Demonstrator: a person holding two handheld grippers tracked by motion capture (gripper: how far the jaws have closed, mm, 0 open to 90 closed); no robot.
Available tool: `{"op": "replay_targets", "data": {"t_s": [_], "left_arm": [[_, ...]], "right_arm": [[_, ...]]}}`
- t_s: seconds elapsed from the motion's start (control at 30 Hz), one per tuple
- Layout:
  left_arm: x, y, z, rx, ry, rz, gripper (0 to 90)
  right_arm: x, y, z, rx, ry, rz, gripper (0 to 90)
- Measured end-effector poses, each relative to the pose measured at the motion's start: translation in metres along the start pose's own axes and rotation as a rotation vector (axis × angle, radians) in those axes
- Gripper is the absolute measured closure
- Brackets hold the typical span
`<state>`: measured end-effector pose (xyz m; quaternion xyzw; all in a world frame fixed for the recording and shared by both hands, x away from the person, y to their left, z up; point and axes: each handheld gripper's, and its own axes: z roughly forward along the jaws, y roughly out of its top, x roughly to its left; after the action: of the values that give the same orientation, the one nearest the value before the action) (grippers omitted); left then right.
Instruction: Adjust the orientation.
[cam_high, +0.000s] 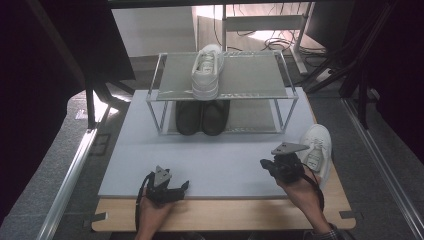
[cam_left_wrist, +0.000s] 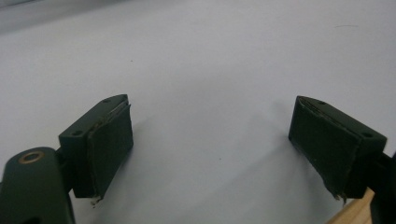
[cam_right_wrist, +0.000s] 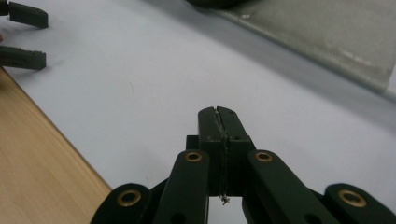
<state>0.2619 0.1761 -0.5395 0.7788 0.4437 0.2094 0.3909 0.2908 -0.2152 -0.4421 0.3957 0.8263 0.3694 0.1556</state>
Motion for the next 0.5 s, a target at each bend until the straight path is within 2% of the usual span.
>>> {"op": "replay_targets", "data": {"t_s": [0.3,0.5], "left_arm": [[0.0,0.0,0.0,0.002,0.0,0.002,13.4],[0.0,0.0,0.0,0.002,0.001,0.002,13.4]], "right_arm": [[-0.005,-0.032,-0.009,-0.003,-0.028,0.059,87.8],[-0.009,-0.047,-0.017,-0.009,-0.052,0.079,88.3]]}}
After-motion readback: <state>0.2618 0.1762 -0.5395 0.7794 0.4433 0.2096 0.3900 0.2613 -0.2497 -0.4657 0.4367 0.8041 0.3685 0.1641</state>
